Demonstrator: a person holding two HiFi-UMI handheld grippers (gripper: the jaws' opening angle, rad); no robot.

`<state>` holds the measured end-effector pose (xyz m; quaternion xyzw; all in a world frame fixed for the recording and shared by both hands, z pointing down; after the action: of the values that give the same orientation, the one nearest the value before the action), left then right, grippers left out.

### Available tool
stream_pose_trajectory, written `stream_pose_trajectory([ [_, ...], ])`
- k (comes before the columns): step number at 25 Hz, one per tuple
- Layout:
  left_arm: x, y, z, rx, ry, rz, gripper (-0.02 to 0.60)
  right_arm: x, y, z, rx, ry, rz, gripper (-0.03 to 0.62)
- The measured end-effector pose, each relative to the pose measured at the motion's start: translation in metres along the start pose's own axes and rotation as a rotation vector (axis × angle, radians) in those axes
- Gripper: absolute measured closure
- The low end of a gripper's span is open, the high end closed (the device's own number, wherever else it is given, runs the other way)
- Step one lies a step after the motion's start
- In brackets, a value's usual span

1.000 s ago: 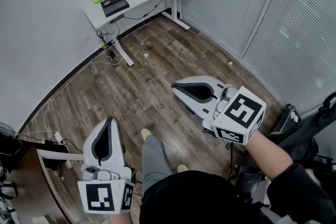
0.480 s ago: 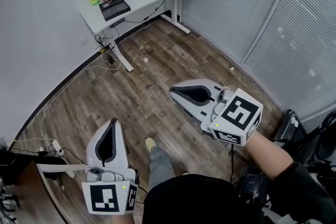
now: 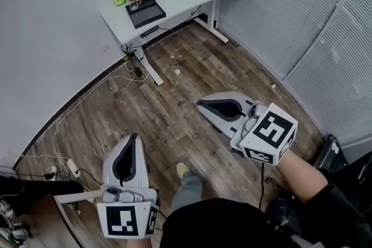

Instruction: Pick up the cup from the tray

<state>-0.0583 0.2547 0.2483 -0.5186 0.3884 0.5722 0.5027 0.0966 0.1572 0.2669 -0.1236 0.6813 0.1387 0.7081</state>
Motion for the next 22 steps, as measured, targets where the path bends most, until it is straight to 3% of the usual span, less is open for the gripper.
stream_pose_trajectory([
  [13, -0.024, 0.11, -0.068, 0.014, 0.001, 0.045, 0.584, -0.009, -0.051, -0.118, -0.002, 0.048, -0.001, 0.588],
  [22, -0.038, 0.157, -0.089, 0.033, 0.005, 0.054, 0.584, -0.021, -0.065, -0.17, 0.015, 0.06, -0.021, 0.588],
])
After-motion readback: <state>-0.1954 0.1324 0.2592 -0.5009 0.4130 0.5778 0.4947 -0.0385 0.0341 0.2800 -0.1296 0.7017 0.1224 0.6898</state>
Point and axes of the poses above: the fingertips, and each gripper's own axes: z backward along the fingers, y to its left, x out of its top, the point moved 4 cm from there along z, backward along the fingers, and after that the axes turned 15 degrees about -y, right-handed, at the moved point
